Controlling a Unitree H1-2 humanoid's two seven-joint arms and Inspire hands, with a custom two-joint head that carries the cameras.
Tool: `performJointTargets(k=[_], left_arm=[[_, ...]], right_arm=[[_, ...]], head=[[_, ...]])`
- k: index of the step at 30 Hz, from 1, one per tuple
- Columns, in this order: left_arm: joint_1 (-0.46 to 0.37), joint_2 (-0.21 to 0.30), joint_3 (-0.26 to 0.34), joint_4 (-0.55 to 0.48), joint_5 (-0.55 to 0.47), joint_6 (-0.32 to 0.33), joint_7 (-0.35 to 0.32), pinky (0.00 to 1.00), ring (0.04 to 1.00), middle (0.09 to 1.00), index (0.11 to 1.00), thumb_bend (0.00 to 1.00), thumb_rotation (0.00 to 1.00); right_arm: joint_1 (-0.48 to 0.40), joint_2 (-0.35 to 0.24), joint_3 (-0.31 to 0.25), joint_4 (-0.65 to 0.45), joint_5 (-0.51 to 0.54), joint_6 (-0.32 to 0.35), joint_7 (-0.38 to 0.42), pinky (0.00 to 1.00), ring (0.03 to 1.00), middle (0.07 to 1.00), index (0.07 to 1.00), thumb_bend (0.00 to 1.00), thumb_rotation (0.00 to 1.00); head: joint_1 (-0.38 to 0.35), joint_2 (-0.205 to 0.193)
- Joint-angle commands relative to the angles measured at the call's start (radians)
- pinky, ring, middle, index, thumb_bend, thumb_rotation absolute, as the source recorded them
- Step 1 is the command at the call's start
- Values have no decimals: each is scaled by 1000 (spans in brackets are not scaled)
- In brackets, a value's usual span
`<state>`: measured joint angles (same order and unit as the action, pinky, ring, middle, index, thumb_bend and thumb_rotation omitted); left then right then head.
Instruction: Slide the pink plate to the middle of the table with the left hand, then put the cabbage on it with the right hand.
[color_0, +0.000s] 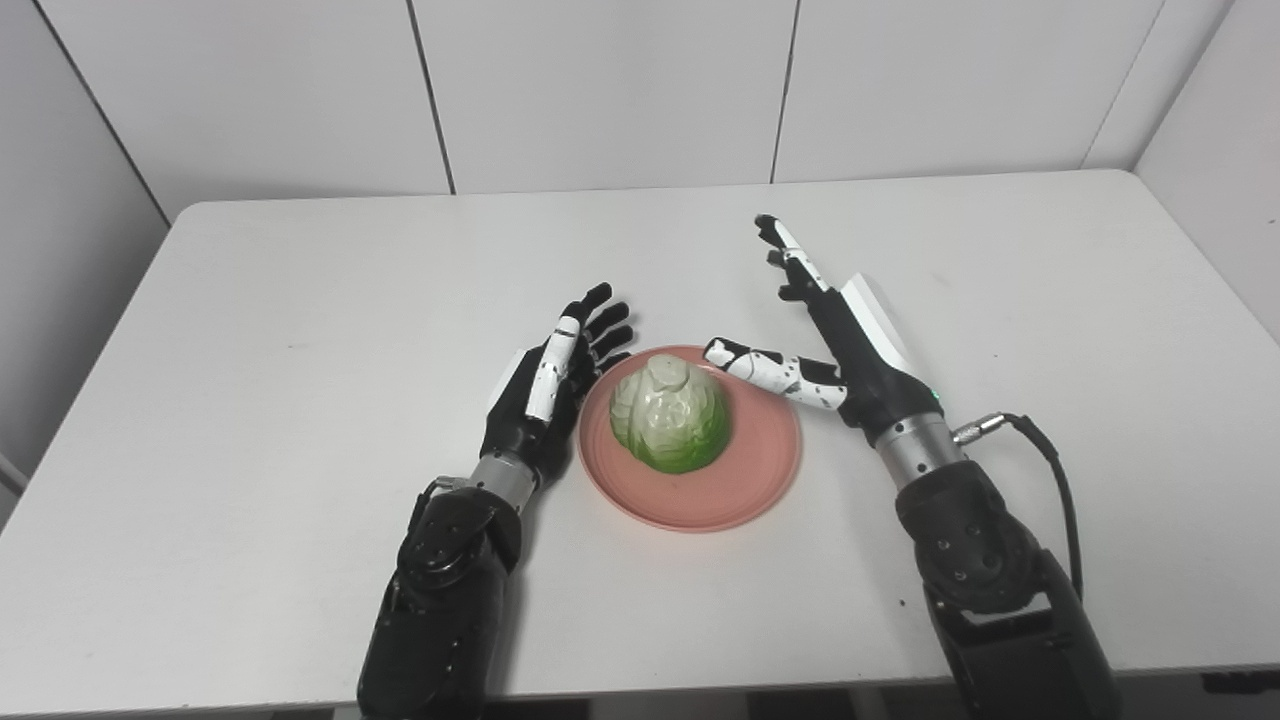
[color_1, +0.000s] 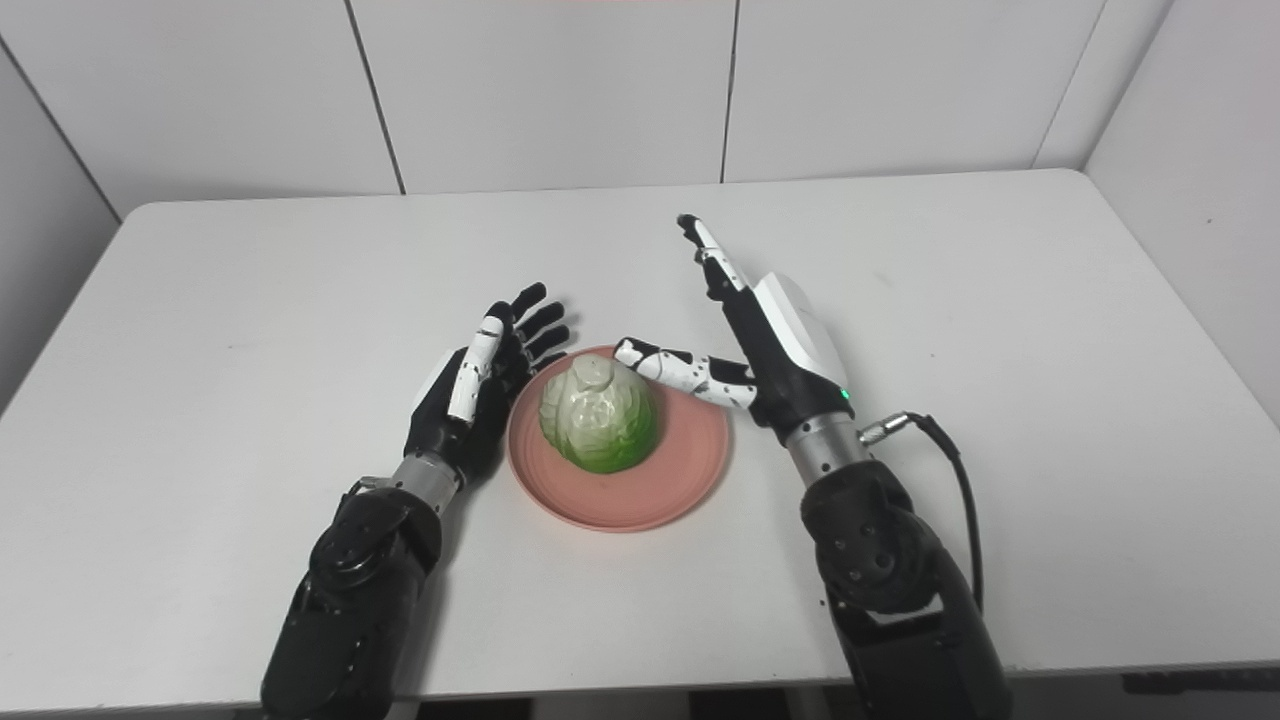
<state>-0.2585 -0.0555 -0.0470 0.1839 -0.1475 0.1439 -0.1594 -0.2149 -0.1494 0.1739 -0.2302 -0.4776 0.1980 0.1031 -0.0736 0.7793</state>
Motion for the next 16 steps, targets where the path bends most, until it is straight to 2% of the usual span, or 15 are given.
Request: performJointTargets(k=[1, 5, 9, 12, 16], left_arm=[[29, 6, 9, 8, 22, -15, 29, 921, 937, 948, 945, 423, 1000], [51, 22, 5, -6, 46, -82, 23, 974, 974, 986, 989, 415, 1000], [84, 45, -9, -26, 101, -160, 32, 983, 983, 999, 1000, 424, 1000], [110, 62, -23, -45, 156, -203, 51, 977, 983, 1000, 1000, 435, 1000], [161, 73, -38, -109, 209, -200, 66, 968, 974, 994, 992, 467, 1000]], right_arm=[[-7, 6, -20, -34, 10, -38, -35, 903, 967, 991, 999, 882, 998], [33, 15, -43, -6, 49, -81, -61, 915, 995, 1000, 1000, 876, 1000], [74, 24, -57, 38, 95, -181, -108, 954, 1000, 1000, 1000, 775, 1000], [102, 34, -68, 56, 153, -211, -107, 964, 1000, 1000, 1000, 721, 1000], [149, 48, -74, 50, 203, -202, -96, 847, 998, 1000, 1000, 639, 1000]], head=[[-1, -1], [-3, -3], [-2, -2], [-1, -2], [6, 0]])
